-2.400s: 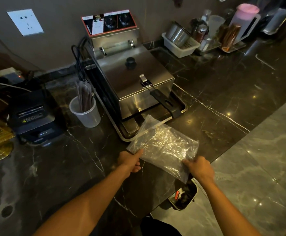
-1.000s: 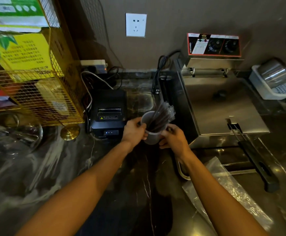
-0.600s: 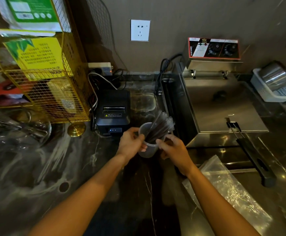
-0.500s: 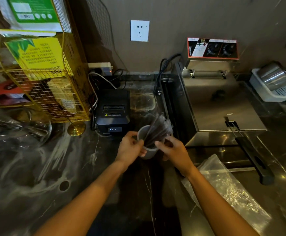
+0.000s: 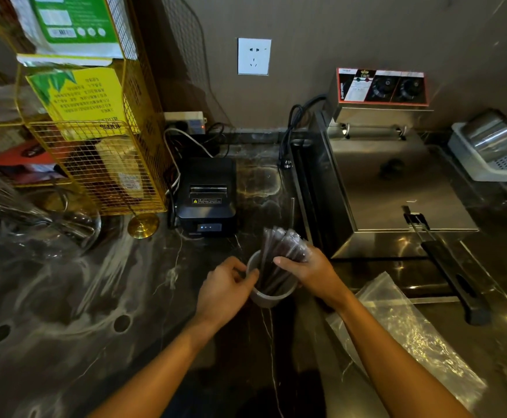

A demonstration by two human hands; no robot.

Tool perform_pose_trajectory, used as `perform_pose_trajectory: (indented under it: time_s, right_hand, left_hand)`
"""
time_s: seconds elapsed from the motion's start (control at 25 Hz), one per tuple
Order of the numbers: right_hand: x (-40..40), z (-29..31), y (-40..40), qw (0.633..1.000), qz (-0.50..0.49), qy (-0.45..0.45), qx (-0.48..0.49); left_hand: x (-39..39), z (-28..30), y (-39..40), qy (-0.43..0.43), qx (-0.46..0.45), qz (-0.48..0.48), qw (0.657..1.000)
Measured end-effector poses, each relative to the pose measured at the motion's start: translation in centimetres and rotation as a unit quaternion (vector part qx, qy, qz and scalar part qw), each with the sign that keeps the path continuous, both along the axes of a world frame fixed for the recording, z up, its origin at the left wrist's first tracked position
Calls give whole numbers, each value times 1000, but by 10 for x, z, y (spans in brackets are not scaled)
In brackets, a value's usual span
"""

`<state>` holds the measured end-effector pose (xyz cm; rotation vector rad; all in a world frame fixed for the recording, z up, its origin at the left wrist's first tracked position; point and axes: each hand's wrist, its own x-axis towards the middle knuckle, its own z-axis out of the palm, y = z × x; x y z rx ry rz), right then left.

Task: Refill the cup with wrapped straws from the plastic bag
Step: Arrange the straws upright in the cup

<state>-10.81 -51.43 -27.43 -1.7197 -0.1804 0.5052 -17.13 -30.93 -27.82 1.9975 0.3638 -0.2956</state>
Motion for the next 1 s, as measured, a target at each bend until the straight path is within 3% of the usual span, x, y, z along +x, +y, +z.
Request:
perform_pose_trajectory:
  time_s: [0.16,0.28,0.48,0.56,0.64,0.68,0.76,0.88,1.0]
  right_hand:
    - [24,7,13,996,68,19,-57]
    - [43,4,23,993,81,2,-82]
    - [55,1,-7,981,150,117,-34]
    - [59,-10,-27,977,104,182,26]
    - [63,-23,-31,975,-5,211,64]
    - [67,-31,-26,980,-43,191,39]
    - [75,-48,-8,985,-87,111,-101]
    - [88,-74,17,941,-123,1,-315]
    - [92,-89,29,895,-111,-55,-428]
  left_hand:
    - [21,-1,15,-73,77,-34,994]
    - [35,0,16,-77,50,-61,994]
    - [38,-10,21,-67,32,-36,997]
    - [33,-12,23,-64,-3,-2,998]
    - [32,-16,25,-80,-7,28,996]
    - [32,-17,25,-88,-3,36,995]
    - [34,-20,25,-95,-10,50,994]
    - [37,-19,19,-97,-40,78,991]
    - [39,-17,13,-108,-61,97,988]
